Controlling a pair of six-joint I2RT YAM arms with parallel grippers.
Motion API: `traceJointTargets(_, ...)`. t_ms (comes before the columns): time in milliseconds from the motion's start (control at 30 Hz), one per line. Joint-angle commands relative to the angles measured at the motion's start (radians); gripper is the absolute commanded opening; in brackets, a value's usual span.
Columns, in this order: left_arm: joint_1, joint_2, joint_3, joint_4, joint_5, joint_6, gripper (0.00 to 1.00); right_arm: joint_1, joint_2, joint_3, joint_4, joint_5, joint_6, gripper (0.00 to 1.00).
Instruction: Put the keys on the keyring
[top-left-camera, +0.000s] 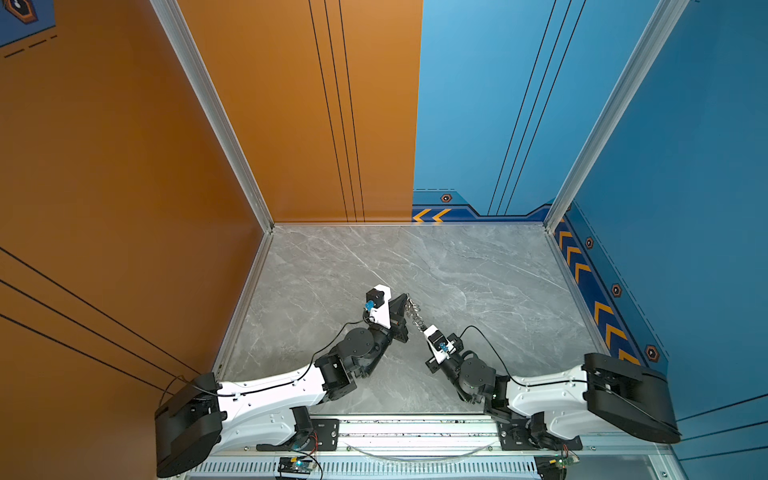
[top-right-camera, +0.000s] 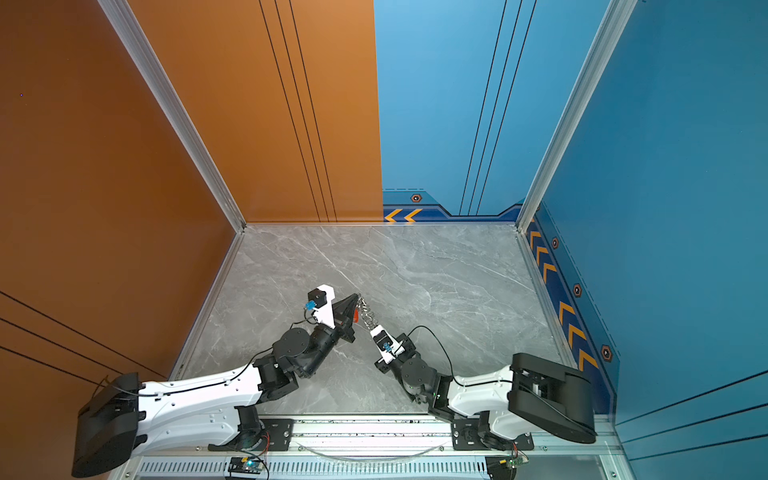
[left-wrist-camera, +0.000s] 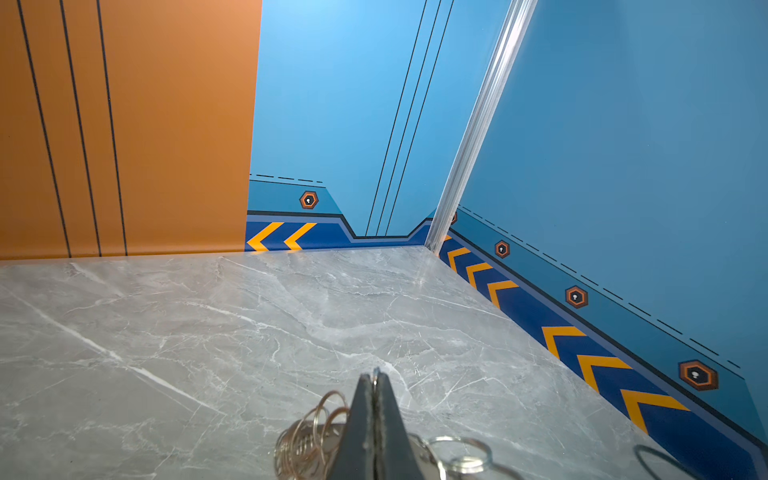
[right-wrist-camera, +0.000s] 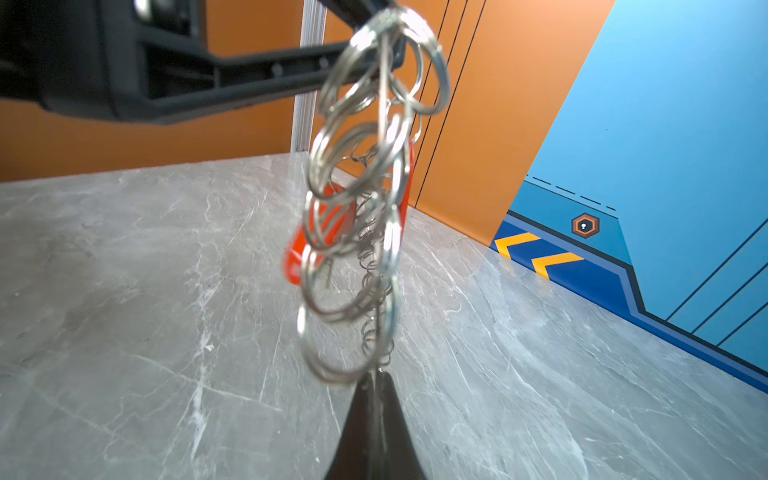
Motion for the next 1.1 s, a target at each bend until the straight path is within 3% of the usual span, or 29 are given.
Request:
traceJointTargets(0,0.052,-0.017,0.046,-0.141,-0.095,-0.030,0.04,-0.011,-0.165,0.110,-0.493,-0.035,0.043,0.00)
traceJointTargets(167,0.169,-0.078,0.056,-0.338,-0.064,-0.070,0.41,-0.150,-0.312,0.371,-1.187,-0.252,0.171,0.00)
traceJointTargets(233,0.221,-0.119,0.059,-0.431,-0.069,-0.071,0.50,-0.208,-0.285,0.495,-1.426,-0.309,0.205,0.00)
traceJointTargets(300,0.287,-0.161,0.058,-0.530,-0.069,-0.077,0.69,-0.258,-0.208,0.623,-1.641,-0.376,0.214,0.00)
traceJointTargets(467,0.424,-0.257,0.017,-0.638,-0.056,-0.033,0.78,-0.271,0.016,0.872,-2.024,-0.427,0.146,0.00)
traceJointTargets(600,0.455,-0.280,-0.012,-0.647,-0.060,0.002,0.83,-0.301,0.121,0.983,-2.182,-0.470,0.080,0.00)
traceJointTargets(733,0.462,-0.272,-0.040,-0.609,-0.046,0.031,0.92,-0.364,0.186,1.073,-2.317,-0.335,0.057,0.00)
traceJointTargets(933,0.477,-0.272,-0.079,-0.562,-0.065,0.058,1.00,-0.456,0.252,1.120,-2.318,-0.177,0.060,0.00)
traceJointTargets(1067,0.490,-0.256,-0.097,-0.536,-0.059,0.074,0.98,-0.525,0.365,1.173,-2.319,-0.076,0.099,0.00)
